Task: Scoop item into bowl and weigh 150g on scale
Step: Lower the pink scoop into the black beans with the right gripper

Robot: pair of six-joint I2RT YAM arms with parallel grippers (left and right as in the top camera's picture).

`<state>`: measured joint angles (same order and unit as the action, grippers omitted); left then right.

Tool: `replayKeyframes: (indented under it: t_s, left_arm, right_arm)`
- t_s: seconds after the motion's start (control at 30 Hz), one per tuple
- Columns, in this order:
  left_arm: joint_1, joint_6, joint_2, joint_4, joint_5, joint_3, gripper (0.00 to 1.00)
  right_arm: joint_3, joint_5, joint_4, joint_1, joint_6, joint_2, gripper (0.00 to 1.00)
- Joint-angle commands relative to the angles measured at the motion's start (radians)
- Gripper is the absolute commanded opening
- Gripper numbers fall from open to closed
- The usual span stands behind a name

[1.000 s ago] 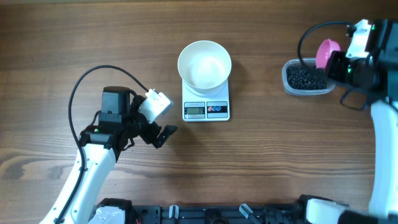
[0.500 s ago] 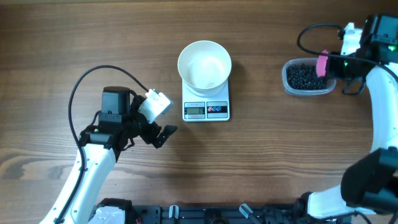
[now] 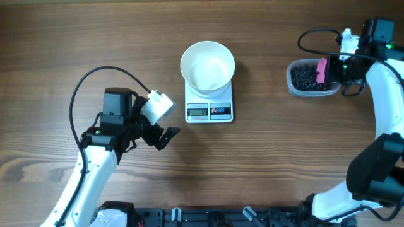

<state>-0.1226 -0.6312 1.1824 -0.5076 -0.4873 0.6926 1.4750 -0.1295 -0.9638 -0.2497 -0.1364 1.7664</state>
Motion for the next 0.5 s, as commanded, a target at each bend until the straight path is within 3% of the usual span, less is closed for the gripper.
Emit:
replayKeyframes:
  t_s: [0.0, 0.47]
  left_arm:
    - [-0.006, -0.019, -0.010, 0.002, -0.019, -0.010, 1.00]
    - [-0.006, -0.019, -0.010, 0.002, -0.019, -0.010, 1.00]
  right_arm:
    - [-0.012, -0.082, -0.024, 0.001, -0.021, 0.044, 0.04]
    - [-0.085, -0.224, -0.008, 0.001, -0.043, 0.044, 0.04]
